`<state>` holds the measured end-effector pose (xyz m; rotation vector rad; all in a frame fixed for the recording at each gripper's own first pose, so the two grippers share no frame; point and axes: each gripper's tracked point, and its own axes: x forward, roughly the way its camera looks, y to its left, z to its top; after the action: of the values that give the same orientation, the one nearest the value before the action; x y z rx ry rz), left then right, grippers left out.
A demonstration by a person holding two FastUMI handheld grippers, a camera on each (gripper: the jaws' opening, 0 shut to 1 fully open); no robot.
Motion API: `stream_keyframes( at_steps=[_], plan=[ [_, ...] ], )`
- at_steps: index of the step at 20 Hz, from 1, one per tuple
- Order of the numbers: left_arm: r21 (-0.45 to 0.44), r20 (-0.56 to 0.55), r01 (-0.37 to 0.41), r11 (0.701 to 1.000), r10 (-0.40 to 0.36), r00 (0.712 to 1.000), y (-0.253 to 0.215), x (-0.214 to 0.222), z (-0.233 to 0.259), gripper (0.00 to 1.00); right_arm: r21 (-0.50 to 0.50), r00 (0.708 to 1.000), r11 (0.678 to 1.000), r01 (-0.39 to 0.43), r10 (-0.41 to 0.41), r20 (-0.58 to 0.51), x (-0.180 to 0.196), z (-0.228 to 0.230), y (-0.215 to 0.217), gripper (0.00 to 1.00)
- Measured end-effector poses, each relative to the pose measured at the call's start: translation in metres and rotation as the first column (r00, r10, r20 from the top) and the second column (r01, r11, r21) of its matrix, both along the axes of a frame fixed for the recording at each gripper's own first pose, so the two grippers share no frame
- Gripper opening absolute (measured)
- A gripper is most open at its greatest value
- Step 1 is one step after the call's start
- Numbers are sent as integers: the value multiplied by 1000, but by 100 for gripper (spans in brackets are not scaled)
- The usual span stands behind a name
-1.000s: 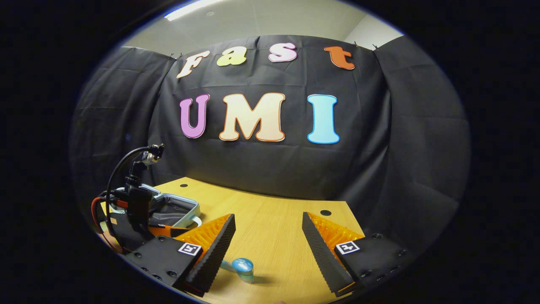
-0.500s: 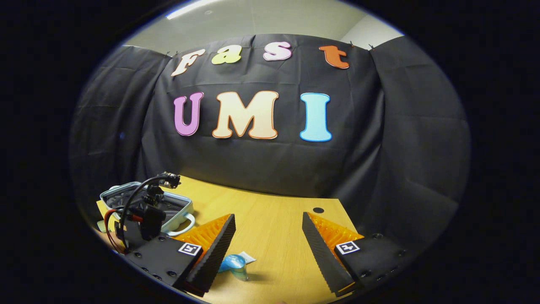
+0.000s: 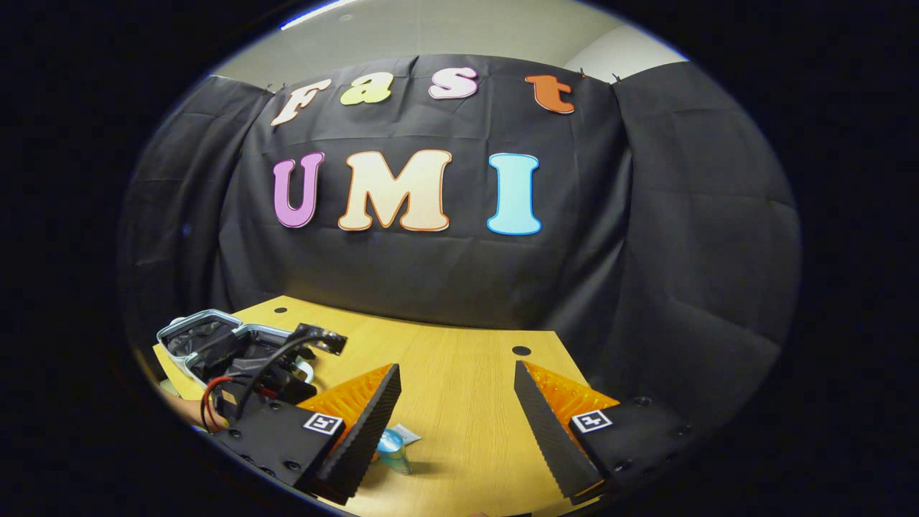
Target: First open the suitcase, pack the skin care products into it, and then close the suitcase.
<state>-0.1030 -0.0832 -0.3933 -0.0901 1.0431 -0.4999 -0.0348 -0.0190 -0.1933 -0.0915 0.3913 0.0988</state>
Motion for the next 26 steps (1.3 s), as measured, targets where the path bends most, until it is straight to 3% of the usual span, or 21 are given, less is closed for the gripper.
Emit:
stream_keyframes(
  at_steps=[2,4,7,8,9,13,15,20,25,26],
  plan=[
    [20,-1,15,1000,-15,1000,-1,4,-2,81,0,1000,1000,7,-7,-6,-1,-3,0,99],
    [75,7,41,996,-41,999,3,8,-7,77,1,1000,1000,12,-12,-9,-2,-4,2,99],
    [221,30,147,964,-157,987,8,5,-11,63,0,1000,1000,14,-14,-3,-2,-2,2,99],
    [226,48,167,960,-182,982,5,9,-10,58,2,1000,1000,15,-15,-1,-1,-2,2,99],
    [223,31,170,960,-182,983,3,7,-12,58,5,1000,1000,18,-18,-1,-2,-2,0,100],
    [208,-3,162,965,-165,986,4,6,-9,40,12,1000,999,31,-31,3,-1,-1,-6,99],
    [218,-26,193,957,-192,981,7,6,-9,37,12,999,999,32,-32,6,0,0,-7,99],
    [157,-5,104,982,-105,994,8,9,-9,20,22,999,999,28,-28,29,0,8,-8,99],
    [53,38,-8,999,6,999,0,26,9,15,37,1000,999,9,-9,12,-2,-1,-1,100],
    [44,33,-15,999,13,999,-1,29,10,20,39,1000,999,1,-1,5,-2,-4,2,100]
  ],
)
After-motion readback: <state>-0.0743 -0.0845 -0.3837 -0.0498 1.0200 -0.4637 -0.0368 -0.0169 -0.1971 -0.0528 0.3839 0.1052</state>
